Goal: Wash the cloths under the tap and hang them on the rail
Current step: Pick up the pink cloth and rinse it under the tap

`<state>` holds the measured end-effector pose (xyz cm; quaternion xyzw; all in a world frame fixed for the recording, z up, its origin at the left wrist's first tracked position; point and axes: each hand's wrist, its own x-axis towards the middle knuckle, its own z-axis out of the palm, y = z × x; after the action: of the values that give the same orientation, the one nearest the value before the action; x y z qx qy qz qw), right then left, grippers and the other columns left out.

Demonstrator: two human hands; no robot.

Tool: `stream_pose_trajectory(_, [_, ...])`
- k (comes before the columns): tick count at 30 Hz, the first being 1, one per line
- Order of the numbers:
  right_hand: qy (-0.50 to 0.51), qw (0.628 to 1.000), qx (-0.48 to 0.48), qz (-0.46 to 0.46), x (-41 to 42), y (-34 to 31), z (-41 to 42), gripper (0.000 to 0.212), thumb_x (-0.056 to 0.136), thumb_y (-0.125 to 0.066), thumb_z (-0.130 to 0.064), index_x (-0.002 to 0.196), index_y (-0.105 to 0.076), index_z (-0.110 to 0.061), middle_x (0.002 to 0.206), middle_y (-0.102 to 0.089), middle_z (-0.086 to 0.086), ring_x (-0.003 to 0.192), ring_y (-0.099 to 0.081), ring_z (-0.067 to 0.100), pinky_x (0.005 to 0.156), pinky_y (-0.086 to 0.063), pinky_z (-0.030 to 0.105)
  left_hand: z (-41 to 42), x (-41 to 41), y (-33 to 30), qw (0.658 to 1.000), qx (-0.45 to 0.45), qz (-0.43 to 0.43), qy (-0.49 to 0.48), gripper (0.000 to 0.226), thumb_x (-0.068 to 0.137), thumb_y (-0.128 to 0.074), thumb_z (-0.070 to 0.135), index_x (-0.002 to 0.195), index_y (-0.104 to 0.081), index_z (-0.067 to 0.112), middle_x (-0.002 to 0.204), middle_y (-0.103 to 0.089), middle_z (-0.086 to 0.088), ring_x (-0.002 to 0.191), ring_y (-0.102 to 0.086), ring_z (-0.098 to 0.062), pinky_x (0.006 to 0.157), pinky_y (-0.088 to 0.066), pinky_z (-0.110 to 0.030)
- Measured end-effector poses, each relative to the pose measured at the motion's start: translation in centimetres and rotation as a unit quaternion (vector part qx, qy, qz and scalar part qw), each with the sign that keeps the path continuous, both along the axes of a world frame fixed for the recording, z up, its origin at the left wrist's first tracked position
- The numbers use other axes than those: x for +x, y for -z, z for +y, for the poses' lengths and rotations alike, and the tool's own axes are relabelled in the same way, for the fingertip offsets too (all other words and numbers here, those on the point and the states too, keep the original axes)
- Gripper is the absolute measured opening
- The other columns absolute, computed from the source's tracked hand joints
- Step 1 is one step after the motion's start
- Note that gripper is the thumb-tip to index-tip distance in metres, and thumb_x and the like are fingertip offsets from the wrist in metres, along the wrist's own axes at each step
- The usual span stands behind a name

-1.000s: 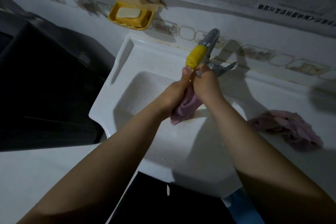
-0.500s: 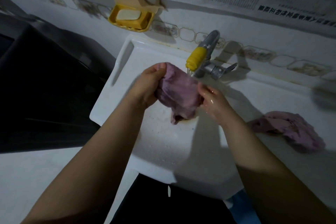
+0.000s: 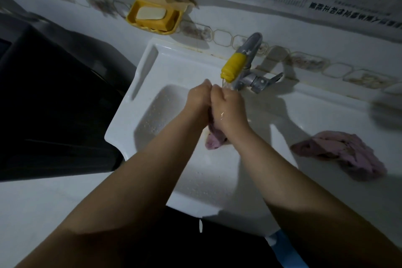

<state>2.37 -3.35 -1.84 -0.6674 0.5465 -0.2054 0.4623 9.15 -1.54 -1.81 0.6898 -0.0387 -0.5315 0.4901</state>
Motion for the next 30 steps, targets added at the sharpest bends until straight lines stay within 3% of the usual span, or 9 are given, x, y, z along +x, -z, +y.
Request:
stream_pose_trajectory(3, [0.03,0.999,0.014,0.03,-0.3,0.2,-1.1,0.039,0.097,-0.042,-0.028,0.061,-0.048,-0.014,0.065,-0.056,0.003,0.063,-0.051,0.022,0.062,-0.036,0.03,0.3,-0.6,-0.5,0.998,0.017,0.026,0.046,0.032,0.099,-0.043,0.03,0.072,-0.052,0.017,0.058,-0.057,-0.002,0.046,-0.055,-0.014,0.05,-0.047,-0.024])
stream_pose_trajectory(8, [-0.003,1.0,-0.012,0.02,0.2,-0.3,-0.6,0.045,0.098,-0.041,-0.034,0.06,-0.052,-0.014,0.056,-0.049,-0.004,0.056,-0.048,0.015,0.058,-0.035,0.031,-0.1,-0.4,0.2,0.999,0.029,-0.012,0.014,0.028,0.099,-0.045,0.028,0.103,-0.064,0.008,0.093,-0.062,-0.011,0.084,-0.064,-0.028,0.076,-0.05,-0.033])
stream_pose_trajectory(10, [-0.041,0.998,-0.028,0.034,0.3,-0.8,0.5,0.051,0.099,-0.037,-0.043,0.063,-0.057,-0.013,0.055,-0.05,-0.003,0.055,-0.051,0.015,0.056,-0.032,0.029,0.3,0.4,0.7,0.995,0.058,-0.061,0.045,0.031,0.101,-0.04,0.036,0.097,-0.06,0.013,0.087,-0.063,-0.006,0.089,-0.067,-0.025,0.084,-0.049,-0.035])
stream_pose_trajectory(13, [-0.051,0.996,0.065,0.033,-0.5,-1.3,-1.8,0.048,0.096,-0.043,-0.046,0.069,-0.06,-0.011,0.068,-0.061,0.006,0.075,-0.06,0.027,0.062,-0.033,0.025,1.2,0.9,0.2,0.989,0.025,0.025,0.143,0.067,0.093,-0.031,0.065,0.094,-0.065,0.008,0.087,-0.072,-0.016,0.084,-0.07,-0.029,0.081,-0.056,-0.042])
stream_pose_trajectory(15, [-0.067,0.99,0.112,0.056,-1.2,-1.6,-3.5,0.04,0.098,-0.042,-0.037,0.081,-0.063,-0.008,0.088,-0.061,0.013,0.082,-0.054,0.028,0.068,-0.034,0.023,1.8,1.7,0.5,0.964,-0.012,-0.018,0.264,0.069,0.091,-0.031,0.068,0.106,-0.067,0.01,0.107,-0.07,-0.017,0.103,-0.066,-0.03,0.098,-0.049,-0.045])
stream_pose_trajectory(18, [-0.087,0.985,0.136,0.056,-2.1,-1.1,-4.9,0.038,0.097,-0.042,-0.035,0.066,-0.054,-0.015,0.091,-0.059,0.007,0.085,-0.053,0.024,0.081,-0.04,0.027,2.3,2.8,0.4,0.931,-0.011,-0.097,0.353,0.057,0.093,-0.046,0.056,0.105,-0.067,0.004,0.102,-0.071,-0.015,0.094,-0.067,-0.031,0.095,-0.051,-0.048])
stream_pose_trajectory(23, [-0.209,0.954,0.208,0.057,-4.3,2.0,-5.7,0.077,0.064,-0.059,-0.078,0.091,-0.069,-0.007,0.094,-0.073,0.011,0.095,-0.068,0.03,0.092,-0.051,0.049,2.1,3.6,0.1,0.958,-0.107,-0.105,0.244,0.033,0.102,-0.042,0.03,0.09,-0.064,0.009,0.09,-0.064,-0.015,0.086,-0.06,-0.027,0.089,-0.049,-0.048])
stream_pose_trajectory(27, [-0.195,0.95,0.242,-0.003,-5.7,3.5,-4.2,0.023,0.088,-0.061,-0.034,0.093,-0.067,-0.013,0.091,-0.07,0.005,0.086,-0.065,0.018,0.087,-0.048,0.034,1.5,3.7,-0.8,0.976,-0.111,-0.077,0.173,0.03,0.102,-0.04,0.029,0.101,-0.062,0.008,0.1,-0.067,-0.022,0.091,-0.065,-0.031,0.089,-0.053,-0.044])
stream_pose_trajectory(30, [-0.022,0.962,0.244,-0.124,-5.7,3.7,-3.5,0.025,0.091,-0.058,-0.033,0.086,-0.066,-0.01,0.09,-0.068,0.012,0.088,-0.062,0.024,0.09,-0.047,0.041,1.8,4.3,-0.5,0.985,-0.081,-0.061,0.139,0.031,0.102,-0.043,0.027,0.112,-0.061,0.003,0.102,-0.068,-0.02,0.093,-0.067,-0.03,0.087,-0.056,-0.041])
